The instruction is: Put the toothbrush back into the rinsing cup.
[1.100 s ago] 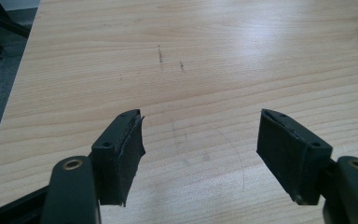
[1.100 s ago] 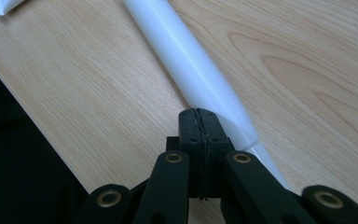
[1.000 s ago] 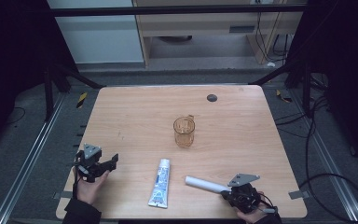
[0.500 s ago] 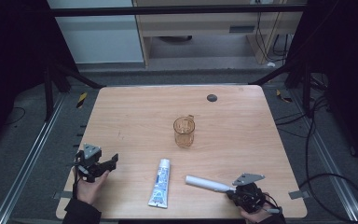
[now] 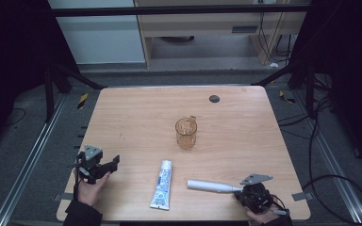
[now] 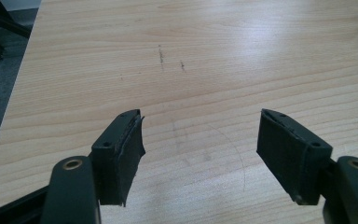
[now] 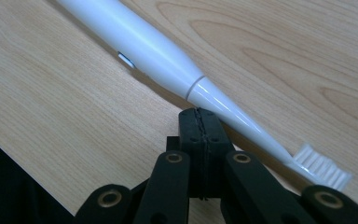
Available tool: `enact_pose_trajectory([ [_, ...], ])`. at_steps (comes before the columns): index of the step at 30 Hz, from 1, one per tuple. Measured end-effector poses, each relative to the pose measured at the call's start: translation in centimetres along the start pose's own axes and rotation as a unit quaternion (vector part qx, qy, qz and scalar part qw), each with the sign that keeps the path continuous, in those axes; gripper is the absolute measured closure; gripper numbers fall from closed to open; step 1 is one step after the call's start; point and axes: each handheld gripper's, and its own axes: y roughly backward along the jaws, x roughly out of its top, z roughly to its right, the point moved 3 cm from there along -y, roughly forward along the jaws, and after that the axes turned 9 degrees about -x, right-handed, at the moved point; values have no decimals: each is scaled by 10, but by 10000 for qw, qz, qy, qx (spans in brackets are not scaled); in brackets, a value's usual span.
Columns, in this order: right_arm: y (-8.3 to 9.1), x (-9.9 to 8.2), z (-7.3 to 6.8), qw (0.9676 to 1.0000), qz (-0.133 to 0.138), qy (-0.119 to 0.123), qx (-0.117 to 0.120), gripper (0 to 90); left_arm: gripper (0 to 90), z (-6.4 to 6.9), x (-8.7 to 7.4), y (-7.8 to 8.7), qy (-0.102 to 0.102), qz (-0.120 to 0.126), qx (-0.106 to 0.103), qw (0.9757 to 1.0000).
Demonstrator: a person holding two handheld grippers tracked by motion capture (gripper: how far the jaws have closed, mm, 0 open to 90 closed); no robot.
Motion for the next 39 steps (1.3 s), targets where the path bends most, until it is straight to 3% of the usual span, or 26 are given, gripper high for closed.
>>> enact_pose_trajectory([
  [22,-8,11,15,9993,75,-221,-302,900,302,0,0,0,-12,7,11,10000],
  [39,-18,26,23,9984,166,-409,-350,900,302,0,0,0,-12,7,6,10000],
])
